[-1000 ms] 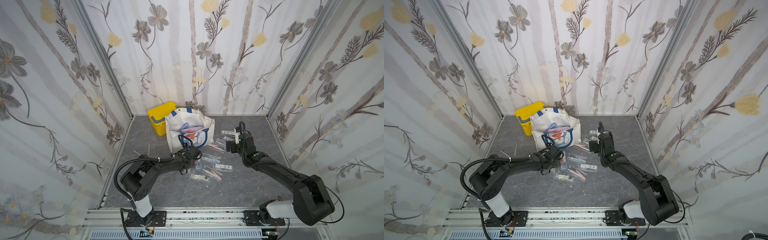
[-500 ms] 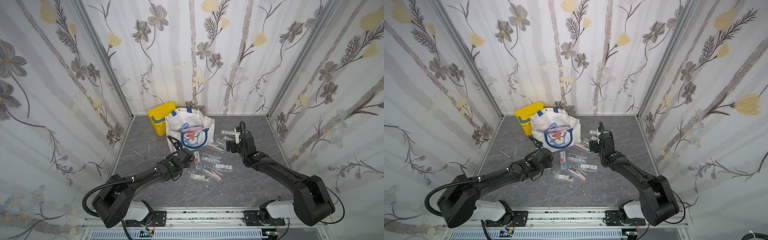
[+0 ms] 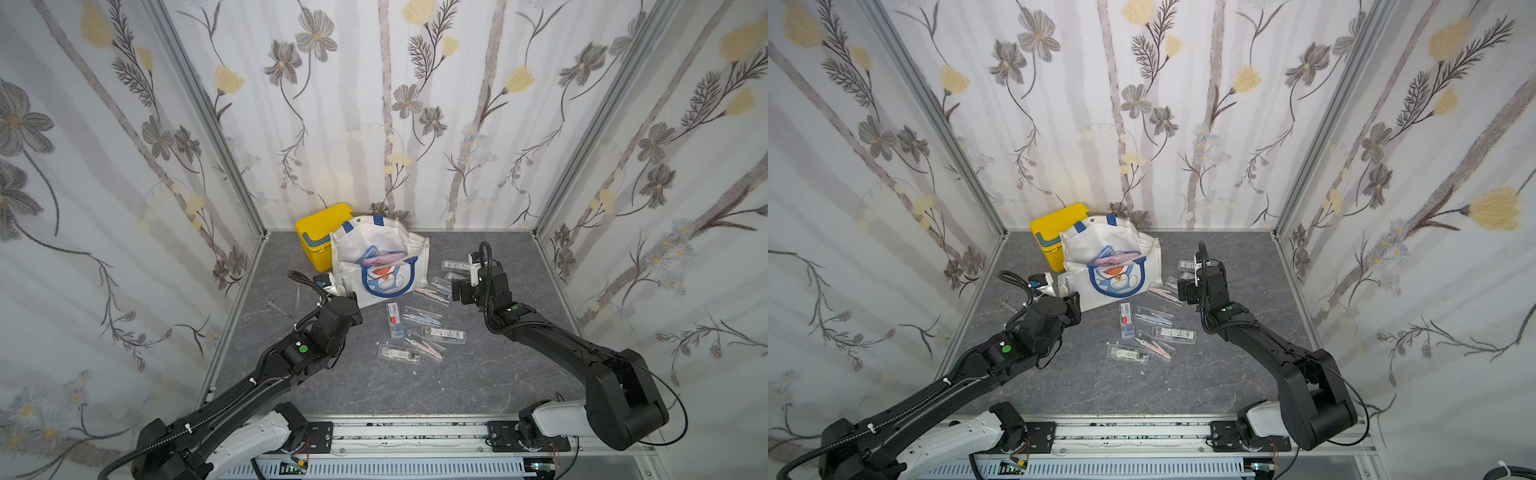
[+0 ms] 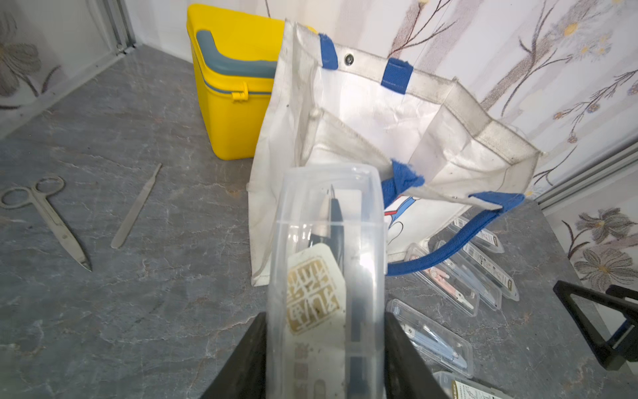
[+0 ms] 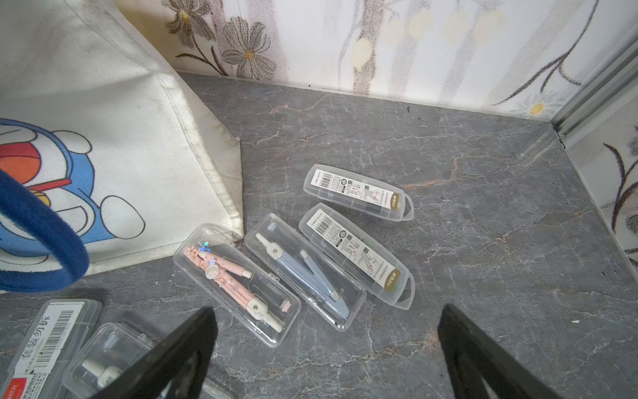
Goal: Put the compass set into the canvas bag
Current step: Place the compass set in the canvas bag.
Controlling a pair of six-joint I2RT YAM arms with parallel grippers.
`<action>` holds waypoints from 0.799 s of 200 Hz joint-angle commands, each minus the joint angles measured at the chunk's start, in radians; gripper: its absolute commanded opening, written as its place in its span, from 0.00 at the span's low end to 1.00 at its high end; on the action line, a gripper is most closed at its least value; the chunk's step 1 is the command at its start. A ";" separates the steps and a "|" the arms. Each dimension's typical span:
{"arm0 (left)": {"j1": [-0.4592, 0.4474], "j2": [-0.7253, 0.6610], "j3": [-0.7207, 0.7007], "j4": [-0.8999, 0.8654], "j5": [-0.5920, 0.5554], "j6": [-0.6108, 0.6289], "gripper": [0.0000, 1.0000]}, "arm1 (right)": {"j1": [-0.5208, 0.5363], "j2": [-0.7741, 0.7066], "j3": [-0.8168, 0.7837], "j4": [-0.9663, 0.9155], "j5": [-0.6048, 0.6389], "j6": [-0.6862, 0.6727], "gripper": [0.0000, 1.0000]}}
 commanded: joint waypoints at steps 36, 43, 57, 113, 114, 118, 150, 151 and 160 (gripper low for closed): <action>0.090 0.133 0.207 0.050 -0.046 0.262 0.43 | -0.001 -0.011 0.002 0.025 -0.006 0.010 0.99; 0.112 0.156 0.236 0.070 -0.033 0.291 0.43 | 0.000 -0.011 0.001 0.028 -0.008 0.010 0.99; 0.152 0.203 0.293 0.101 -0.005 0.341 0.43 | -0.001 -0.012 0.000 0.028 -0.008 0.010 1.00; 0.275 0.433 0.512 0.213 0.126 0.479 0.43 | 0.000 -0.031 -0.022 0.031 -0.004 0.013 1.00; 0.276 0.438 0.515 0.214 0.129 0.481 0.43 | 0.000 -0.031 -0.022 0.030 -0.004 0.013 1.00; 0.284 0.459 0.519 0.219 0.137 0.488 0.43 | 0.000 -0.031 -0.023 0.032 -0.003 0.012 0.99; 0.317 0.647 0.690 0.239 0.201 0.547 0.43 | -0.001 -0.045 -0.038 0.026 -0.004 0.015 0.99; 0.317 0.654 0.694 0.239 0.202 0.549 0.43 | -0.001 -0.047 -0.049 0.026 -0.002 0.014 0.99; 0.318 0.711 0.740 0.229 0.213 0.565 0.44 | 0.000 -0.056 -0.060 0.026 -0.002 0.014 0.99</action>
